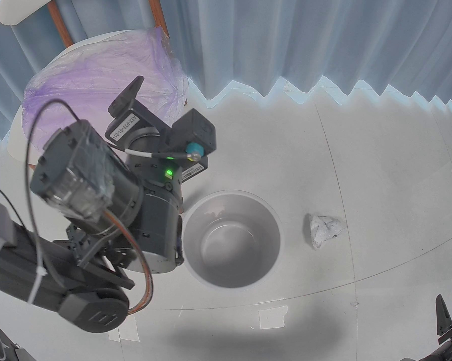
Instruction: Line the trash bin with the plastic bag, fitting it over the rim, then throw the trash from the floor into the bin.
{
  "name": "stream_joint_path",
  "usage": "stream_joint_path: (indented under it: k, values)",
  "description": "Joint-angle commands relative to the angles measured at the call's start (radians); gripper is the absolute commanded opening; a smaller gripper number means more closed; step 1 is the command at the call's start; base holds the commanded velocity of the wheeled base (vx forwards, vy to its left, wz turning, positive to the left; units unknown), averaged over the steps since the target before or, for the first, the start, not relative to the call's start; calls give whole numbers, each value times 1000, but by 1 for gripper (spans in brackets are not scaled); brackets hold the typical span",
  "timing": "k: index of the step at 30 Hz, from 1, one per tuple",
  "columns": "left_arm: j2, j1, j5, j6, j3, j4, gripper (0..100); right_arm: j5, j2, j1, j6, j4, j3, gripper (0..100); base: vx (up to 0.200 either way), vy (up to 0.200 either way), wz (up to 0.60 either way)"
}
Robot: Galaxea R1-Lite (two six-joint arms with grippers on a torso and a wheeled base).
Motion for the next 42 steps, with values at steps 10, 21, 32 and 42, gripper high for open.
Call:
stream_joint_path:
  k: [10, 21, 32, 42]
  values:
    - [256, 164, -9, 132, -122, -102, 100, 0, -17, 0, 0, 0, 18, 100, 0, 0, 0]
    - [322, 195, -8, 168, -240, -102, 100, 0, -17, 0, 0, 0, 18, 100, 0, 0, 0]
    - [333, 250, 2, 240, -320, -102, 100, 0, -17, 0, 0, 0, 18, 100, 0, 0, 0]
    - [311, 256, 8, 240, -311, -102, 0, 0, -17, 0, 0, 0, 18, 100, 0, 0, 0]
